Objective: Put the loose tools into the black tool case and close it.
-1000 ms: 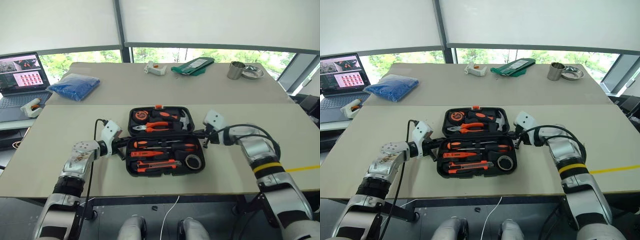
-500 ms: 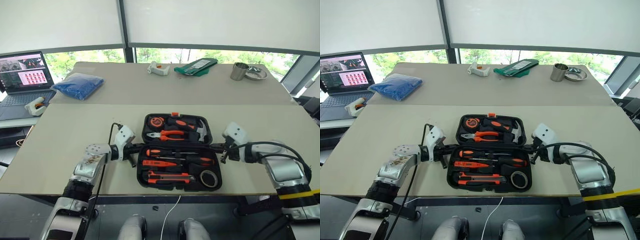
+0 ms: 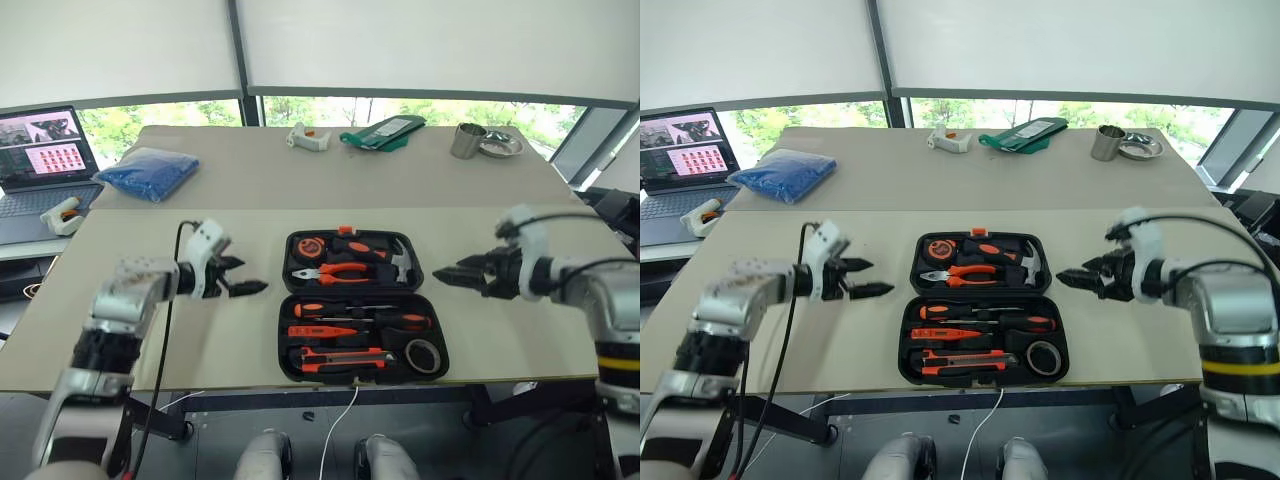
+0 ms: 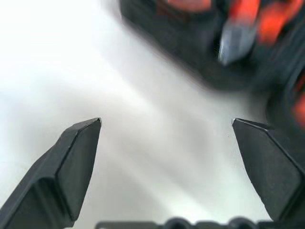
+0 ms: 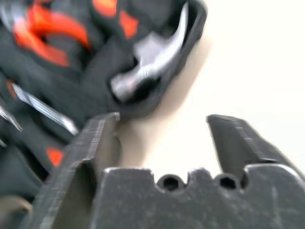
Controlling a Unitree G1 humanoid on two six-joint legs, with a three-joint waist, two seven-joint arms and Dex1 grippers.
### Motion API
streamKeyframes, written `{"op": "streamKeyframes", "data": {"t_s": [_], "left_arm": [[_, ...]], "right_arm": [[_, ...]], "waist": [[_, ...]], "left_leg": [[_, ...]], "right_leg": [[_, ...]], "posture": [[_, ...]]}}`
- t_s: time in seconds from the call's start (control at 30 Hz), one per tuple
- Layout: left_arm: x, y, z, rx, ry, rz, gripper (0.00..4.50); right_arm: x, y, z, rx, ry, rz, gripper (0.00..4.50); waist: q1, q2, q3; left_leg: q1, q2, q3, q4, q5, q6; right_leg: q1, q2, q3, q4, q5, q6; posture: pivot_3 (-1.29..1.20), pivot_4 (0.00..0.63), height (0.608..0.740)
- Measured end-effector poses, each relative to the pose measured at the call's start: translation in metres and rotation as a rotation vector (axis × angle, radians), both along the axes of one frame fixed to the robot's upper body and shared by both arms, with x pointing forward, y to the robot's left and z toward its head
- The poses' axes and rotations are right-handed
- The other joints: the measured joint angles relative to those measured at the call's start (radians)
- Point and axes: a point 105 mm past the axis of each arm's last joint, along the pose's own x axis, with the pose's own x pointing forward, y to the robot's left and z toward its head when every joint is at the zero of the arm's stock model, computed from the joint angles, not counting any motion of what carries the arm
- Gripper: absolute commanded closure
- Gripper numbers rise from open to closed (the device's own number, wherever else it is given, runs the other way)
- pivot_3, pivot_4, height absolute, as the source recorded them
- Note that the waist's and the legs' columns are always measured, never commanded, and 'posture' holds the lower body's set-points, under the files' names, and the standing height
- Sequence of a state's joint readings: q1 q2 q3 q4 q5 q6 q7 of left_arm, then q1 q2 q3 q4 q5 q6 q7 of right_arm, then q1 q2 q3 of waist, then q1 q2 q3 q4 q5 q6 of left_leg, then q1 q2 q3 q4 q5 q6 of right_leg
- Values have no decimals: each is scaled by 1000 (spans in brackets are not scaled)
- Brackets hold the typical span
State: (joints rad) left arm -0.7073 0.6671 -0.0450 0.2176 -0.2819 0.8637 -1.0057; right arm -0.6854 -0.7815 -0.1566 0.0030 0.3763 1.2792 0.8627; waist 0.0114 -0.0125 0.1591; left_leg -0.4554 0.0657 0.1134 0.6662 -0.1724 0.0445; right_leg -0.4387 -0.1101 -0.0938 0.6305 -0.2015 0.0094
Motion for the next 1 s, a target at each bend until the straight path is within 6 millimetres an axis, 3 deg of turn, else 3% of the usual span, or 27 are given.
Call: {"op": "streamKeyframes", "data": {"t_s": [0.07, 0.23, 0.57, 0.67, 0.73, 0.83, 1.0], "left_arm": [[1, -8, 6, -28, 46, -1, 0], [10, -36, -6, -59, 193, 64, 0], [17, -41, -17, -52, 228, 128, 0], [17, -42, -18, -53, 231, 130, 0], [18, -46, -21, -58, 240, 128, 0], [20, -49, -23, -68, 239, 140, 794], [21, -60, -26, -117, 254, 137, 2553]], "right_arm": [[3, 3, 2, 3, 50, -26, 32], [23, 23, -22, 20, 231, -96, 32], [34, 21, -44, -76, 289, -122, 32], [38, 17, -49, -90, 291, -149, 790], [40, 18, -55, -88, 300, -160, 1540], [42, 22, -53, -82, 298, -157, 2565], [43, 25, -51, -59, 291, -149, 4174]], "waist": [[2, 0, 0], [-3, -1, 0], [-8, -1, 0], [-9, -1, 0], [-11, -1, 0], [-13, -1, 0], [-10, -1, 0]], "left_leg": [[-1, 0, 0, 0, 0, 0], [-4, -2, 1, 0, 0, 2], [-4, -2, 2, -2, 1, 1], [-3, -2, 2, -2, 1, 1], [-3, -2, 2, -2, 1, 1], [-2, -2, 2, -1, 1, 1], [-2, -2, 1, 2, 1, 2]], "right_leg": [[1, 0, 0, -1, 0, 0], [-2, 0, 1, 1, 3, -4], [-2, 0, 1, 1, 2, -3], [-2, 0, 1, 1, 3, -3], [-2, 0, 1, 1, 3, -3], [-1, 0, 1, 1, 3, -3], [1, 0, 1, 1, 4, -1]], "posture": [[0, 150, 740], [0, 150, 740], [0, 150, 740], [0, 150, 740], [0, 150, 740], [0, 150, 740], [0, 150, 740]]}}
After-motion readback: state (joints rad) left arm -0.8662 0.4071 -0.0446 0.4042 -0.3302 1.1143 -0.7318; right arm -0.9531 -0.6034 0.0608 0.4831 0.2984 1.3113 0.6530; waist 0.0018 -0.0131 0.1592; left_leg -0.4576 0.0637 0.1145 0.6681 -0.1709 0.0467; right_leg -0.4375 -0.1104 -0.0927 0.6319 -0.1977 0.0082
